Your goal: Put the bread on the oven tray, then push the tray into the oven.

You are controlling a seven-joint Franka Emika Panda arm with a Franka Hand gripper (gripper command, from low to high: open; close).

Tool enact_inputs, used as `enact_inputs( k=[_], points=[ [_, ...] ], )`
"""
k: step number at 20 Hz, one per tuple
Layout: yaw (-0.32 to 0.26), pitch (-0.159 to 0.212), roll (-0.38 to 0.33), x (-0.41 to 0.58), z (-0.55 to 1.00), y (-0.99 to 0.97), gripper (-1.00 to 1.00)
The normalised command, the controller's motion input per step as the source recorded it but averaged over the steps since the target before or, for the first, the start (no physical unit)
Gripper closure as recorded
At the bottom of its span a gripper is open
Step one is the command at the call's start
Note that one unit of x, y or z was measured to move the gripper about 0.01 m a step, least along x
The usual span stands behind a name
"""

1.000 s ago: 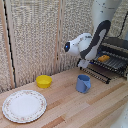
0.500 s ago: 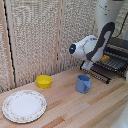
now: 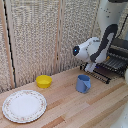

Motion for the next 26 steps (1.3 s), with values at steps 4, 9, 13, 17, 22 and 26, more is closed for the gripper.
enact_inputs(
  k=[4, 9, 13, 17, 22, 26],
  points=[
    [0.032, 0.013, 0.0, 0.0, 0.04, -0.16, 1.0],
    [0.02, 0.001, 0.03, -0.006, 0.11, -0.27, 1.0],
    [0.002, 0.004, 0.069, 0.0, 0.13, -0.26, 1.0],
    [-0.025, 0.0, 0.228, 0.067, 0.36, -0.38, 1.0],
    [-0.023, 0.0, 0.25, 0.119, 0.49, -0.41, 1.0],
    [-0.026, 0.0, 0.209, 0.134, 0.62, -0.48, 1.0]
  ],
)
